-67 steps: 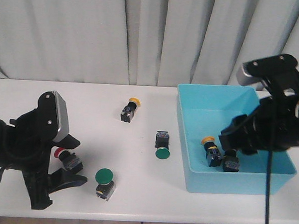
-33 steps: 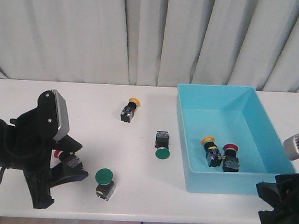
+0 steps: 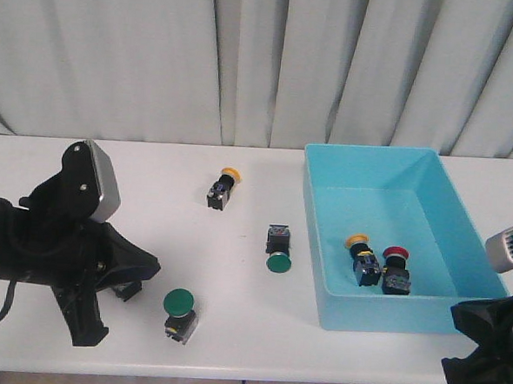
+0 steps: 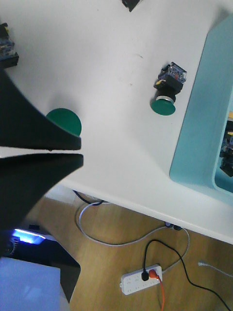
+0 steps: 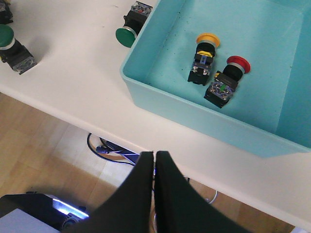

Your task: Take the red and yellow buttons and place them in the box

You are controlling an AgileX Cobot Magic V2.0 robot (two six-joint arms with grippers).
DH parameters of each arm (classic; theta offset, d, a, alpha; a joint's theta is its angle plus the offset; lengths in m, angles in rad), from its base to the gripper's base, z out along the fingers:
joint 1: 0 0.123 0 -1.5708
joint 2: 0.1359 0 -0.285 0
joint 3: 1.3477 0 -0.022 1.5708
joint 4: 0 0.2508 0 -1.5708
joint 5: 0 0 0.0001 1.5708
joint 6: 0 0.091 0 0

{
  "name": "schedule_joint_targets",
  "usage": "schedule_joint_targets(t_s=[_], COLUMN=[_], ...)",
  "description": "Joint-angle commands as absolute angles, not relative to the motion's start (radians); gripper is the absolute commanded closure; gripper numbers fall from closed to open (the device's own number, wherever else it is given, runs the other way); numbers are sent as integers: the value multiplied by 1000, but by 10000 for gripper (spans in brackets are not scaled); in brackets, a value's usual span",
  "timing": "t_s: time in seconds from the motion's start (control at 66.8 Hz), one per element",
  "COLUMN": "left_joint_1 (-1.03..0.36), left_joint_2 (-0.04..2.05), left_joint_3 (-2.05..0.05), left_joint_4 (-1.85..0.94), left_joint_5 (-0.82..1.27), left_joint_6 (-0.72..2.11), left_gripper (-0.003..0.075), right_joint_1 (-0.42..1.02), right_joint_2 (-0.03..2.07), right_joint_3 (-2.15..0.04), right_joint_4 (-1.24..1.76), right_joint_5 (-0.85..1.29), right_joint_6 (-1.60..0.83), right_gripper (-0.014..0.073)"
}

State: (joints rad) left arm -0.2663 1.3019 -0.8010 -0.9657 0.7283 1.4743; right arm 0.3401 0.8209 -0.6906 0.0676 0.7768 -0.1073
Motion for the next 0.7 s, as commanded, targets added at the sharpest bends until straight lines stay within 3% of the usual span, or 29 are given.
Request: schedule_joint_targets(t_s=[0.0, 0.689], left_joint_1=[-269, -269], left_joint_2=[1280, 1279], left_joint_3=[-827, -827], left_joint_4=[-1030, -1030], left_joint_5=[725, 725], left_joint_6=[1464, 1464], left_gripper=[728, 728], right_joint_1=[341, 341], right_joint_2=[813, 813], right_joint_3=[-718, -718], right_joint_4=[66, 65], right_joint_5=[731, 759], right_joint_6=[-115, -116], right_gripper=[601, 601])
